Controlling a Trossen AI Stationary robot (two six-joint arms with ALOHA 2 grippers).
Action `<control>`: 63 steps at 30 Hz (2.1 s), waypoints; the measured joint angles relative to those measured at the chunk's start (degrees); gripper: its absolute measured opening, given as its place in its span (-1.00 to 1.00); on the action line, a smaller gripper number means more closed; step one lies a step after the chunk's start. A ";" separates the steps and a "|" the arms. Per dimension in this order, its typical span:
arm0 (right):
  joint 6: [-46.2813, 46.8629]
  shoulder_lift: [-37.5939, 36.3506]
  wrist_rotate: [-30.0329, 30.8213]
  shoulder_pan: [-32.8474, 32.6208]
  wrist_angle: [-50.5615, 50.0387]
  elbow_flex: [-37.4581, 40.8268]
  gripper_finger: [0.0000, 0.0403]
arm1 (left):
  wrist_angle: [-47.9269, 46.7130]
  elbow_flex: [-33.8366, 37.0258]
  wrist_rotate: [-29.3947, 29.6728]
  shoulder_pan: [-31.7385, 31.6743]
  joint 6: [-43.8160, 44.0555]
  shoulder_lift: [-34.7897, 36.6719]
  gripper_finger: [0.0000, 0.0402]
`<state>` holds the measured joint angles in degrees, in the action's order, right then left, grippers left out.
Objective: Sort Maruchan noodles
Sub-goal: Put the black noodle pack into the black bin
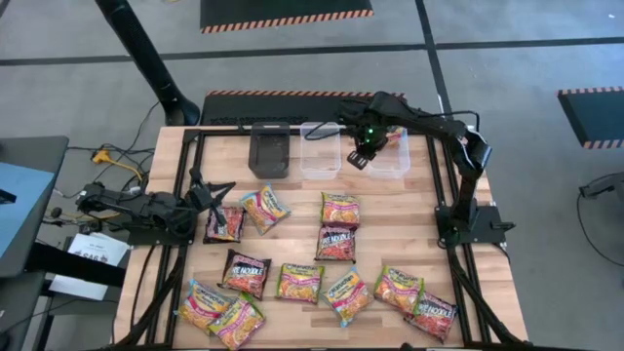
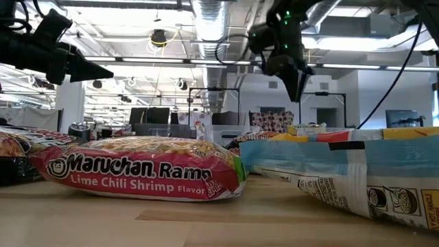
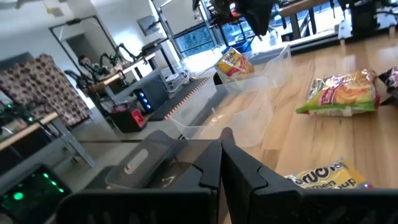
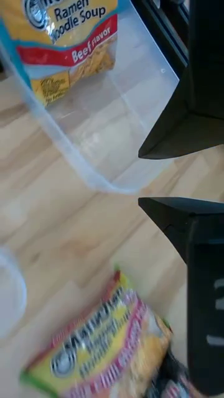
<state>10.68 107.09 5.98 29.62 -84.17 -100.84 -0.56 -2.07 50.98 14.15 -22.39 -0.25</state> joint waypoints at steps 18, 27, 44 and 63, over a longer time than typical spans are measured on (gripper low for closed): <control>3.94 -1.47 0.12 -15.32 -5.94 -17.35 -0.34 | 0.46 0.00 -7.28 0.00 22.01 -0.02 -1.00; 10.67 -8.94 0.35 -20.10 -4.85 -19.53 -0.34 | 2.66 0.05 -7.19 0.00 32.78 -0.02 -1.00; 20.54 -19.84 6.87 -25.41 -4.96 -19.56 -0.34 | 8.65 0.04 -7.06 0.00 46.11 0.00 -1.00; 20.98 -20.15 9.16 -27.01 -4.94 -19.53 -0.34 | 28.75 0.02 -14.14 0.00 36.67 -0.02 -0.80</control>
<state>31.66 86.94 15.14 2.61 -89.11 -120.38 28.20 -2.04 36.84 14.15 14.28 -0.27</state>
